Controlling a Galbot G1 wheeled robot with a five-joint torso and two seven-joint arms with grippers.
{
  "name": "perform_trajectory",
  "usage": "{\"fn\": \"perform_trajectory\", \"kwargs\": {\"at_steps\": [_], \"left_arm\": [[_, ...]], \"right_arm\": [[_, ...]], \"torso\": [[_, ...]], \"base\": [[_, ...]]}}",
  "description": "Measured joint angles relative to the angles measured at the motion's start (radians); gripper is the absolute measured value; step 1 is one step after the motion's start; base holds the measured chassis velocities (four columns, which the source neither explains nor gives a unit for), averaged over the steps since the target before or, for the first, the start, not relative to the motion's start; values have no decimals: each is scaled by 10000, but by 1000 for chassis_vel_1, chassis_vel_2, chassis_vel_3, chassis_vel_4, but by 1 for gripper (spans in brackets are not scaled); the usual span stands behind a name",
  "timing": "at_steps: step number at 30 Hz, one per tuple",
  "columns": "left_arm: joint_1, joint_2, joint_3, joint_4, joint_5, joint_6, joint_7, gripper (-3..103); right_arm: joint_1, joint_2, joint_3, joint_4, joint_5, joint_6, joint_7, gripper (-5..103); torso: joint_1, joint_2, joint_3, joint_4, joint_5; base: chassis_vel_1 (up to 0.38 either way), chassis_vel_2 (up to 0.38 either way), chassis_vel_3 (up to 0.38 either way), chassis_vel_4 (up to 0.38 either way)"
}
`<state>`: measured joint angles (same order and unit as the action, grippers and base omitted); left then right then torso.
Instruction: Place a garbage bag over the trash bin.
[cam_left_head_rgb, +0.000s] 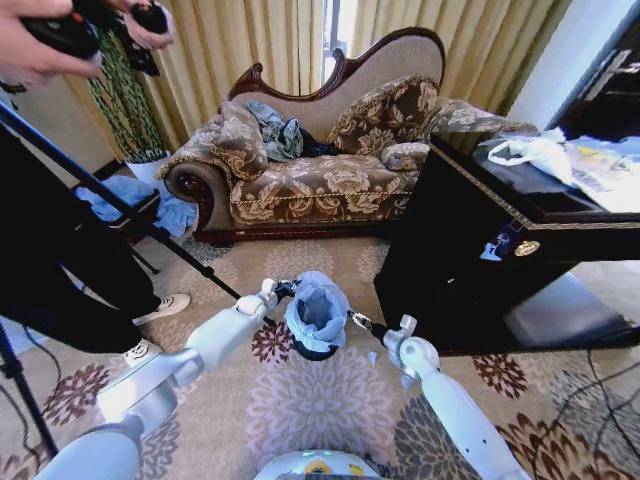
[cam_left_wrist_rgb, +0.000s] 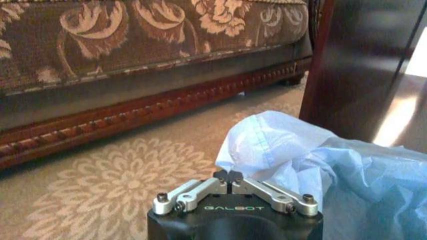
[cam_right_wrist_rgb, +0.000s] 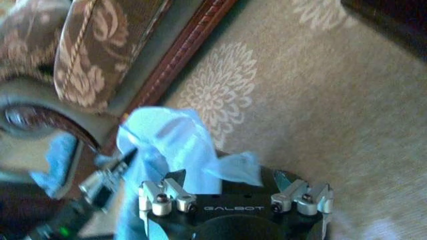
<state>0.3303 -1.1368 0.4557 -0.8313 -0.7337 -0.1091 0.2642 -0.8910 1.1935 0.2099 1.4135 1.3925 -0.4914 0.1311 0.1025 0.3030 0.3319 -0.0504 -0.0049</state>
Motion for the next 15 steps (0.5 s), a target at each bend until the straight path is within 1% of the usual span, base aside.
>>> {"fn": "perform_trajectory", "kwargs": {"at_steps": [1,2,4,10,12,13,15], "left_arm": [[-8,10,0,-17,-2,-2,10,0],[-8,10,0,-17,-2,-2,10,0],[-25,37,2,-63,-5,-7,65,0],[-28,110,42,-120,-13,-32,183,0],[-30,139,59,-127,-14,-46,217,0],[-30,139,59,-127,-14,-46,217,0],[-52,150,74,-132,-22,-59,256,0]], "right_arm": [[99,92,65,-54,303,-63,151,86],[99,92,65,-54,303,-63,151,86],[288,248,157,-151,751,-144,373,86],[500,485,164,-467,848,-194,460,85],[564,620,167,-643,817,-261,489,78],[564,620,167,-643,817,-261,489,78],[638,787,156,-866,659,-301,456,66]], "torso": [[0,0,0,2,1],[0,0,0,2,1],[0,0,0,0,-2],[-1,0,-1,-1,-1],[-1,0,-1,0,-1],[-1,0,-1,0,-1],[-1,0,-1,-1,-1]], "base": [[0,0,0,0],[0,0,0,0],[0,0,0,0],[0,0,0,0],[0,0,0,0],[0,0,0,0],[0,0,0,0]]}}
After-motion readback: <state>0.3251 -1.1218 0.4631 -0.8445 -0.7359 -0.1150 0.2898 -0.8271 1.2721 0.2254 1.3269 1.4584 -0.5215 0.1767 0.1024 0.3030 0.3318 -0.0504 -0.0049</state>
